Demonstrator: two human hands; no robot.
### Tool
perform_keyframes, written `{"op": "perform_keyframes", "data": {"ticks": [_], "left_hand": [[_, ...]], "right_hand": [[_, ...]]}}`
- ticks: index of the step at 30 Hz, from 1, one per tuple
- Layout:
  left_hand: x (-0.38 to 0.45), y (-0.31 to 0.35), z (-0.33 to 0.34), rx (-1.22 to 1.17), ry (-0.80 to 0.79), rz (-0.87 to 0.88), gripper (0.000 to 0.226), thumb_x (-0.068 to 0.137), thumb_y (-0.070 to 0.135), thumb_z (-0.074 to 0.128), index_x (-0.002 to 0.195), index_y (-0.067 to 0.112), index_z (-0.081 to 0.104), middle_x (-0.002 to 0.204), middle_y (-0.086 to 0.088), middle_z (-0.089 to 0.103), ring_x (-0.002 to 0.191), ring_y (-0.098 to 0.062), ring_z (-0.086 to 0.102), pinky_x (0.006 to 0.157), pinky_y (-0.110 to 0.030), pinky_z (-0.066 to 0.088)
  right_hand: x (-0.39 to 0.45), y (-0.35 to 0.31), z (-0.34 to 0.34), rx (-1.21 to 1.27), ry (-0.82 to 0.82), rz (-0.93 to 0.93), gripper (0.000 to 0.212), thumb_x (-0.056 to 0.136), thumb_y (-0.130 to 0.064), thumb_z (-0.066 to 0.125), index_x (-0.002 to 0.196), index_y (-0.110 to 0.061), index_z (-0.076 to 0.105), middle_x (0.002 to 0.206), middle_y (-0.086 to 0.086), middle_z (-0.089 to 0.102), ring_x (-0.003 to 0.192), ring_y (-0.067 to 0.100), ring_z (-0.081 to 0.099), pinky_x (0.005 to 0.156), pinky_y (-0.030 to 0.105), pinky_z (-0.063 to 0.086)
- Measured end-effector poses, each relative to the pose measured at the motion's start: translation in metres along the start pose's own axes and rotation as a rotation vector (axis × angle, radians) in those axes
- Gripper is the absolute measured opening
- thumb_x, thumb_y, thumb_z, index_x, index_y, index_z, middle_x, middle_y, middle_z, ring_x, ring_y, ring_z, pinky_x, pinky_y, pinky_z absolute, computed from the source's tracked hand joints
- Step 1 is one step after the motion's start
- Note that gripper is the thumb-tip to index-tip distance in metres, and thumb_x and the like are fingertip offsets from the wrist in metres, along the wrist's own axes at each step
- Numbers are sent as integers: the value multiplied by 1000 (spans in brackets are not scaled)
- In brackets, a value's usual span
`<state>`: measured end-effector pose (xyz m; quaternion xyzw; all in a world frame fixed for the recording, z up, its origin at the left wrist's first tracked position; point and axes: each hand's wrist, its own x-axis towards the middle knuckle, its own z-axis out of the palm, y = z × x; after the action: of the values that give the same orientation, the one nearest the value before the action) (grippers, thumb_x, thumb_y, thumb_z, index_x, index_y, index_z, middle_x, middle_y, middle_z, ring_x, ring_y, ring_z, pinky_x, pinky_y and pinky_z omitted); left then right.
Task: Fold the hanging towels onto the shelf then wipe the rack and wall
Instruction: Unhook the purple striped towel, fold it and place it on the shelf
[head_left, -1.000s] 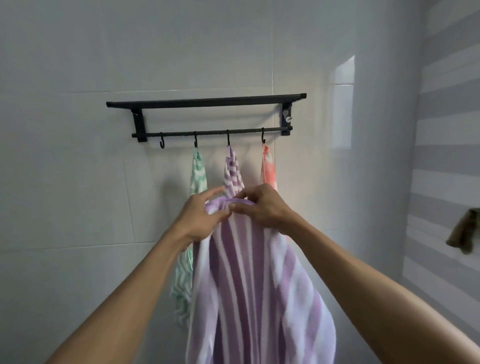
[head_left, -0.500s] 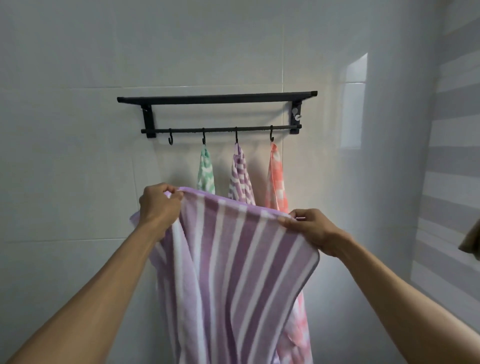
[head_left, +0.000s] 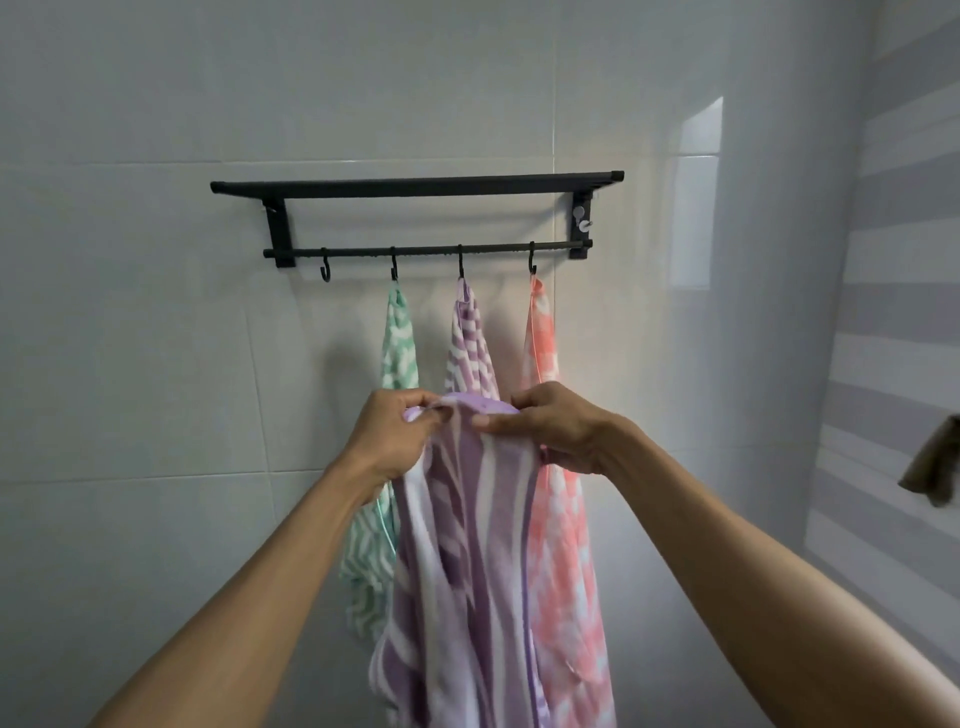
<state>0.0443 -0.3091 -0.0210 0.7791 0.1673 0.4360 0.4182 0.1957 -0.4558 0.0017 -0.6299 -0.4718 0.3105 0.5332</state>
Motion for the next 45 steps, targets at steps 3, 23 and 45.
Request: {"op": "perform_keyframes", "data": {"ticks": [3, 23, 45], "left_hand": [[-1, -5, -7, -38, 18, -48, 18, 87, 8, 74, 77, 23, 76, 73, 6, 72, 73, -4, 63, 71, -18, 50], [4, -16, -32, -400, 168, -485, 12, 87, 0, 71, 96, -7, 68, 72, -14, 72, 48, -13, 66, 51, -25, 59], [-7, 17, -26, -514, -150, -227, 22, 91, -7, 59, 110, -3, 70, 99, -14, 75, 84, -17, 72, 77, -23, 59]], "right_hand": [[-4, 9, -5, 113, 8, 35, 31, 89, -23, 75, 108, 2, 70, 97, 12, 68, 87, 23, 67, 71, 33, 60], [1, -19, 14, -641, 131, -414, 11, 93, -14, 71, 101, -9, 77, 82, -12, 69, 75, 5, 65, 76, 32, 58], [32, -18, 50, -186, 273, -317, 27, 77, -33, 87, 75, -12, 69, 65, 2, 63, 59, 11, 55, 56, 25, 47]]}}
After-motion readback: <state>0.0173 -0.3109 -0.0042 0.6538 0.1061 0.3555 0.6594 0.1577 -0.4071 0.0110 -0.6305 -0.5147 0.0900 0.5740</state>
